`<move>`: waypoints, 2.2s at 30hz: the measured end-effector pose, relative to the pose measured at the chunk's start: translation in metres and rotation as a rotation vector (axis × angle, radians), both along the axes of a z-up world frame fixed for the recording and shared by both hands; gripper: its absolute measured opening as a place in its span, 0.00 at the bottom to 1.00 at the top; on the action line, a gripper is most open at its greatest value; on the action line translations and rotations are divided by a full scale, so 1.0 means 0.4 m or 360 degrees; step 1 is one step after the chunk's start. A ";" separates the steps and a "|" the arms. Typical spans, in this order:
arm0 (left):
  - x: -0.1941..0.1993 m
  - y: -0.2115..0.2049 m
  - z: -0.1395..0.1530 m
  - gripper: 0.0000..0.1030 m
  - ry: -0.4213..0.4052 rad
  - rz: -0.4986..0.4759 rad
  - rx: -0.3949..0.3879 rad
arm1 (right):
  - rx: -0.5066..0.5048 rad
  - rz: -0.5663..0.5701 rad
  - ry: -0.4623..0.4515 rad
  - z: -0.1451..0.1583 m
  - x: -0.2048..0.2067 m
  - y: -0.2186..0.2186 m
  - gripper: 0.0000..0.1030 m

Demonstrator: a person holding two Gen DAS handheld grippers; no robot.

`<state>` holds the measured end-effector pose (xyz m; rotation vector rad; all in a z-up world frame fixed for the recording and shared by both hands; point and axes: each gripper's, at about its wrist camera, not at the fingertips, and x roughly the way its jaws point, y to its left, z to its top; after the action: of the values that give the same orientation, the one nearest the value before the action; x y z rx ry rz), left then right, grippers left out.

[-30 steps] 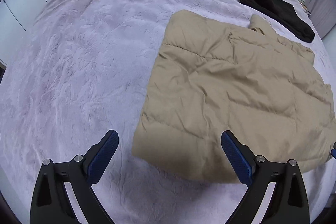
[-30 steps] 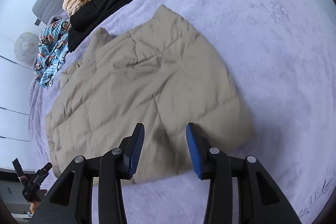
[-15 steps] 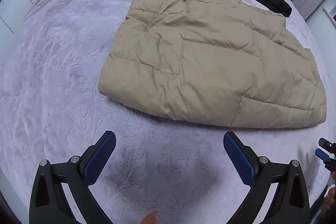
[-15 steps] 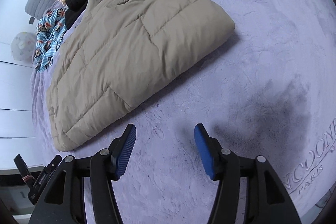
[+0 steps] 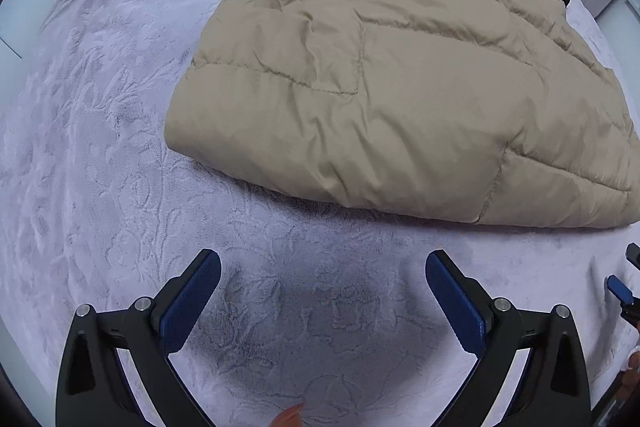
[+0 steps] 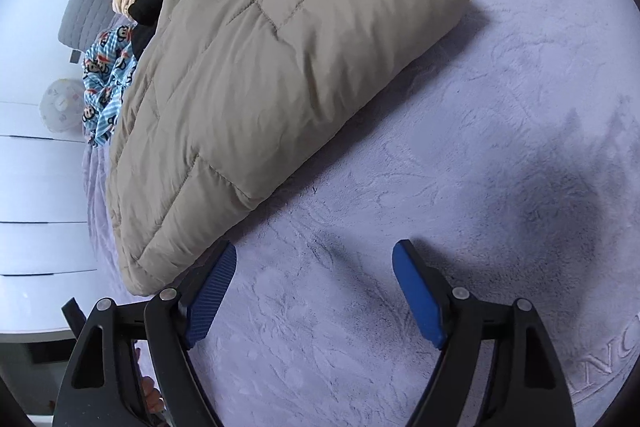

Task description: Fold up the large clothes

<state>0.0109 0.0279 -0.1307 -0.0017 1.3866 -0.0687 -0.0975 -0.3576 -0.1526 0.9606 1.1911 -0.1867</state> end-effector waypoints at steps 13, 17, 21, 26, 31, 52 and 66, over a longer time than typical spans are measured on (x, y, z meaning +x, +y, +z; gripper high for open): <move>0.003 0.018 -0.019 1.00 -0.0002 0.0072 -0.0015 | -0.0004 -0.0059 -0.0155 0.013 0.048 0.018 0.92; 0.024 0.060 -0.023 0.99 -0.0010 0.0170 -0.0144 | 0.0037 -0.0085 -0.0167 0.002 0.057 0.014 0.92; 0.049 0.097 -0.020 0.99 -0.0059 0.0233 -0.0219 | 0.0110 -0.0156 -0.0212 -0.014 0.048 -0.004 0.92; 0.084 0.140 -0.050 0.99 -0.0011 0.0335 -0.0489 | 0.0214 -0.0243 -0.0228 -0.039 0.078 -0.025 0.92; 0.099 0.158 -0.108 0.99 0.0093 0.0444 -0.0847 | 0.0299 -0.0310 -0.0229 -0.075 0.118 -0.041 0.92; 0.271 0.134 -0.154 0.74 -0.0102 0.0595 -0.1005 | 0.0426 -0.0210 -0.0307 -0.108 0.277 -0.037 1.00; 0.223 0.080 0.115 0.17 -0.0557 0.0112 -0.0813 | 0.0456 -0.0241 -0.0396 -0.027 0.222 -0.053 0.23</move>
<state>0.1000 0.0599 -0.0847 -0.4446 0.9881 -0.3470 -0.0087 -0.3787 -0.1633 1.2872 0.9305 -0.0141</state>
